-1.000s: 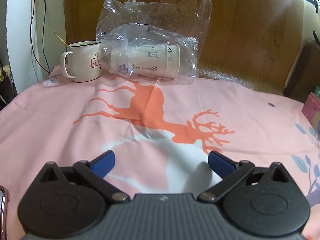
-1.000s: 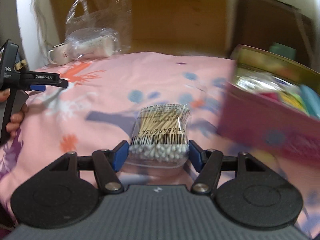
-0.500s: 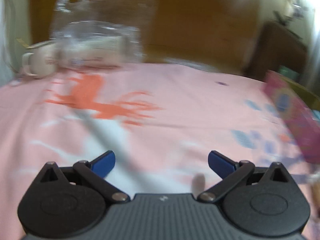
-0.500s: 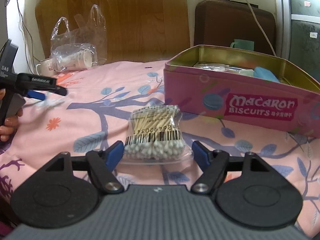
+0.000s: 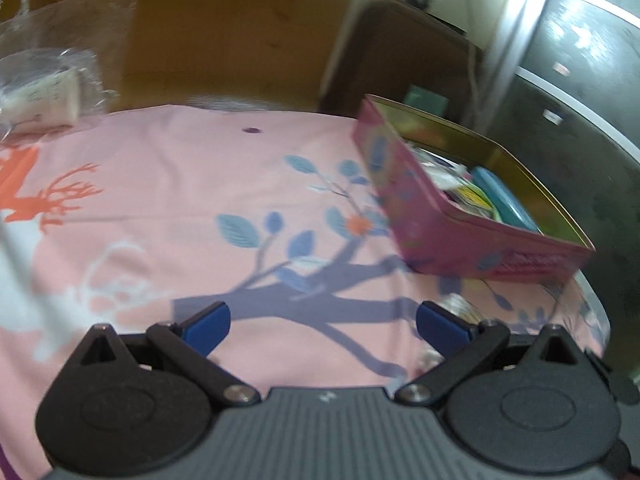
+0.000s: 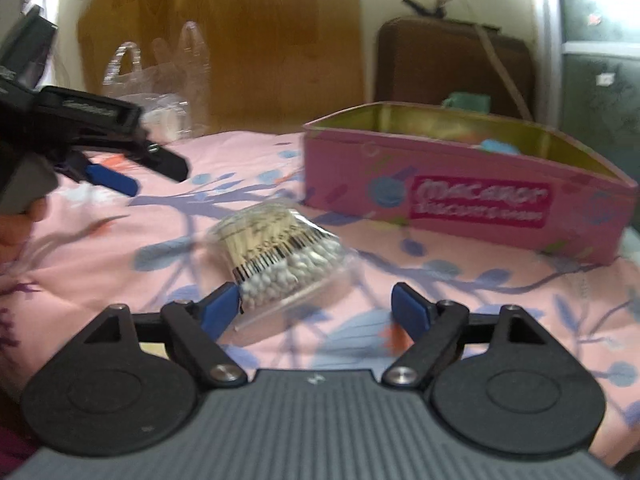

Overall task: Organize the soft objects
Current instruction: 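Carry the swab bag with the right gripper toward the tin, then grasp the swab bag with the left gripper while the right gripper releases it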

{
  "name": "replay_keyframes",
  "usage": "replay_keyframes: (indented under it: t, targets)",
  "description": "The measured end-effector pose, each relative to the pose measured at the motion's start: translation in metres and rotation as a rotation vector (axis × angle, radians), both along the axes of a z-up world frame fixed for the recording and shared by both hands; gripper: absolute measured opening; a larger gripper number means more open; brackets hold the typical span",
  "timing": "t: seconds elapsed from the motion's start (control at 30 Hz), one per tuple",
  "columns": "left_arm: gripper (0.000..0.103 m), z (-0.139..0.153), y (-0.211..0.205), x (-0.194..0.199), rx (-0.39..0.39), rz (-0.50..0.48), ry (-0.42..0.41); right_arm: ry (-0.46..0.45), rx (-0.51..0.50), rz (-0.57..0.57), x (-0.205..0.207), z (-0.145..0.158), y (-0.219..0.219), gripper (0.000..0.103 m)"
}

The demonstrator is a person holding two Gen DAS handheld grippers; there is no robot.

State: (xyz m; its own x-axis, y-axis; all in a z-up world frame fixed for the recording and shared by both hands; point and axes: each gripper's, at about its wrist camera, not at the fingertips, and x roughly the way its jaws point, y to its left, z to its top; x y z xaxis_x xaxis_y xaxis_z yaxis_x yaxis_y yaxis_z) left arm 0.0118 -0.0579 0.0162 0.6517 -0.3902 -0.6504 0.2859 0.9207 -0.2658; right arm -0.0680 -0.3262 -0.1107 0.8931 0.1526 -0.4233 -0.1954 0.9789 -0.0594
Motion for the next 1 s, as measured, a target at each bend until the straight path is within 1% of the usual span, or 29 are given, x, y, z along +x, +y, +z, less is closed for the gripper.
replay_keyframes:
  t: [0.07, 0.13, 0.27, 0.33, 0.53, 1.0]
  targets:
    - [0.103, 0.001, -0.009, -0.003, 0.012, -0.030, -0.006, -0.011, 0.008, -0.035, 0.000, 0.001, -0.006, 0.085]
    - [0.103, 0.002, -0.015, -0.006, 0.023, -0.046, -0.012, -0.004, 0.035, -0.043, 0.001, 0.002, -0.012, 0.085]
    - [0.103, 0.004, -0.019, -0.008, 0.019, -0.064, -0.011, 0.003, 0.059, -0.023, -0.003, 0.003, -0.015, 0.084]
    - [0.103, 0.005, -0.020, -0.009, 0.016, -0.067, -0.014, -0.002, 0.065, 0.003, -0.007, 0.004, -0.013, 0.081]
    - [0.103, 0.006, -0.023, -0.011, 0.012, -0.080, -0.015, -0.022, 0.048, 0.063, -0.013, 0.007, -0.003, 0.081]
    - [0.103, 0.008, -0.025, -0.017, -0.004, -0.115, -0.033, -0.002, 0.057, 0.055, -0.015, 0.005, -0.005, 0.081]
